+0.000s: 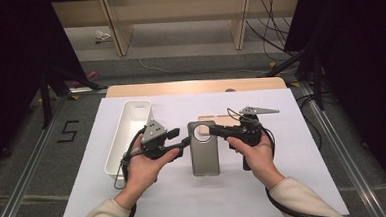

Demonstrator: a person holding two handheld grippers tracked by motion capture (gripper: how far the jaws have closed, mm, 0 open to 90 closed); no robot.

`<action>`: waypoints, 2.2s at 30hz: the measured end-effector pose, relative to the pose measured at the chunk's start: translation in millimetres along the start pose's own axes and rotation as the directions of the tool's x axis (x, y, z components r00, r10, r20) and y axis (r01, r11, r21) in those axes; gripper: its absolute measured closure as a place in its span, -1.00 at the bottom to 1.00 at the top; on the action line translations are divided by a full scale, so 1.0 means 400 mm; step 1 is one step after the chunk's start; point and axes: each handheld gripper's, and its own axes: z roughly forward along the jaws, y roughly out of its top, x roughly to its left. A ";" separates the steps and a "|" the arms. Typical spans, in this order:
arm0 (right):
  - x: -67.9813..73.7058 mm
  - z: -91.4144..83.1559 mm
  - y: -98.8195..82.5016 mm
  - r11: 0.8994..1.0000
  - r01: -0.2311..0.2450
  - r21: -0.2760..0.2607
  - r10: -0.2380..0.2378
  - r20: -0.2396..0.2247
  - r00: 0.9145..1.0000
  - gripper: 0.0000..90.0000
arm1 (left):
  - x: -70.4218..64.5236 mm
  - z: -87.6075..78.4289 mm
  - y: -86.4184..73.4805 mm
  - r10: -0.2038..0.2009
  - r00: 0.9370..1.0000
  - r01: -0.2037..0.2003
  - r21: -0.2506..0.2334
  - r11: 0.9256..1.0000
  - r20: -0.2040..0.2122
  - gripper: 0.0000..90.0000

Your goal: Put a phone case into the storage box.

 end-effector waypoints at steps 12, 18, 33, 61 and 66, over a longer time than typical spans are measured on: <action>0.000 -0.002 0.001 1.000 -0.003 -0.005 0.003 0.000 1.000 0.81 | 0.001 0.020 0.010 -0.018 1.000 0.018 -0.004 1.000 -0.012 0.18; 0.000 -0.001 0.000 1.000 -0.004 -0.005 0.004 0.000 1.000 0.81 | 0.000 0.028 0.015 -0.028 0.999 0.028 -0.007 1.000 -0.022 0.23; 0.004 -0.002 0.001 1.000 -0.003 -0.008 0.003 -0.003 1.000 0.81 | -0.004 0.051 0.021 -0.054 0.998 0.053 -0.013 0.999 -0.030 0.59; 0.015 0.008 -0.004 0.998 0.060 0.009 -0.060 0.012 0.998 0.78 | -0.010 0.039 0.027 -0.072 0.995 0.067 -0.066 0.996 -0.069 0.88; 0.014 0.007 -0.004 0.998 0.065 0.006 -0.065 0.008 0.998 0.75 | -0.010 0.037 0.029 -0.064 0.996 0.060 -0.066 0.996 -0.069 0.89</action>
